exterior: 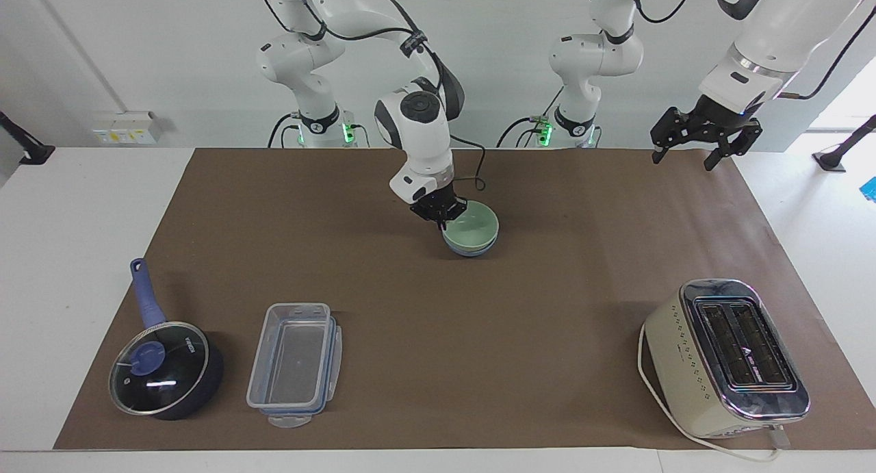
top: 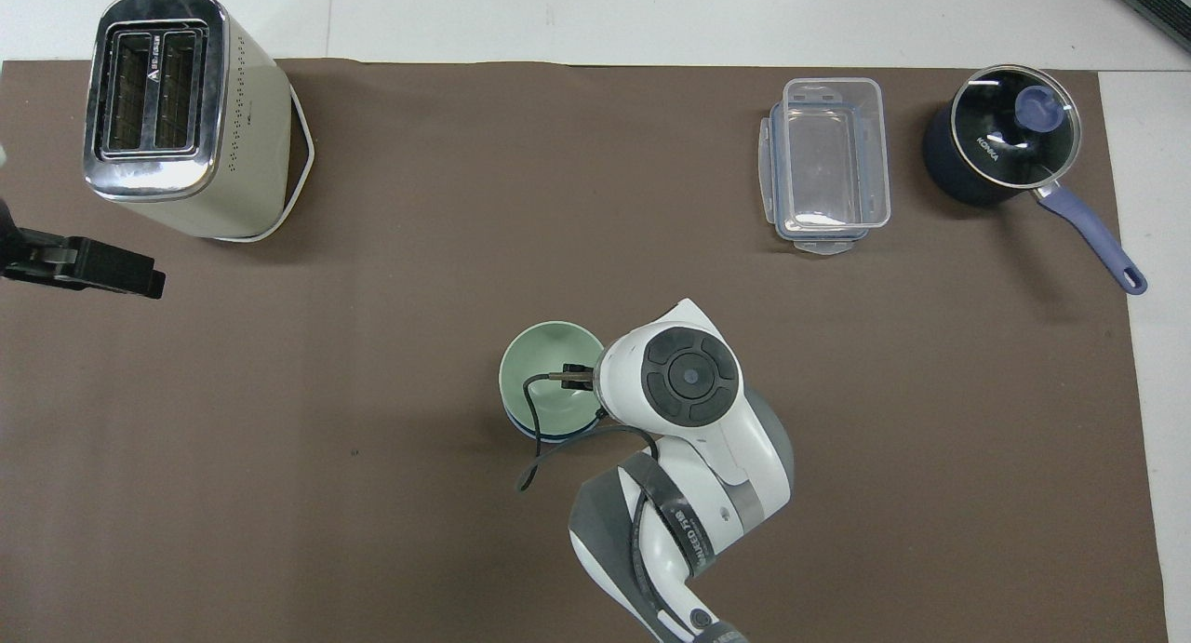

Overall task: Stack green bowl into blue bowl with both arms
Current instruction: 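Open the right gripper to release the green bowl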

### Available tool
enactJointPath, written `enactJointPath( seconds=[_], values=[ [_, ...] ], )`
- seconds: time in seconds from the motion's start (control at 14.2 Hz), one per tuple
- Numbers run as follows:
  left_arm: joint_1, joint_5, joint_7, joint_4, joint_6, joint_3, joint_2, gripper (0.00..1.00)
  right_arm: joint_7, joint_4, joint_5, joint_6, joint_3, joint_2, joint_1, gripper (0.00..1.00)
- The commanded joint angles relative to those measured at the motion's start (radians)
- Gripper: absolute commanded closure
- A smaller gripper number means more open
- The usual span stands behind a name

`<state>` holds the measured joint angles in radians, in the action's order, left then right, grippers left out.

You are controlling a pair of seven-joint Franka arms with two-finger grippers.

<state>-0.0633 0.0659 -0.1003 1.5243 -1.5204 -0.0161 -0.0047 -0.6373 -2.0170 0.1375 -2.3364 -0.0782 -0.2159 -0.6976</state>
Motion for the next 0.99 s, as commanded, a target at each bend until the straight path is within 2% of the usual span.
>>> enactJointPath(
  seconds=[0.0, 0.56, 0.64, 0.78, 0.92],
  values=[
    [0.011, -0.018, -0.002, -0.013, 0.023, -0.008, -0.004, 0.0, -0.01, -0.022, 0.022, -0.027, 0.006, 0.004, 0.001, 1.0],
    [0.011, -0.018, -0.002, -0.004, 0.023, -0.008, -0.011, 0.0, -0.019, -0.077, 0.024, -0.024, 0.006, 0.033, -0.022, 1.0],
    [0.011, -0.018, -0.004, -0.004, 0.022, -0.008, -0.011, 0.0, -0.018, -0.075, 0.024, -0.026, 0.006, 0.032, -0.019, 0.84],
    [0.011, -0.018, -0.004, -0.004, 0.023, -0.008, -0.011, 0.0, -0.016, -0.063, 0.024, -0.026, 0.005, 0.026, -0.017, 0.0],
    [0.011, -0.018, -0.004, -0.004, 0.019, -0.008, -0.011, 0.0, 0.001, -0.022, 0.022, -0.017, 0.003, 0.017, -0.01, 0.0]
  ],
)
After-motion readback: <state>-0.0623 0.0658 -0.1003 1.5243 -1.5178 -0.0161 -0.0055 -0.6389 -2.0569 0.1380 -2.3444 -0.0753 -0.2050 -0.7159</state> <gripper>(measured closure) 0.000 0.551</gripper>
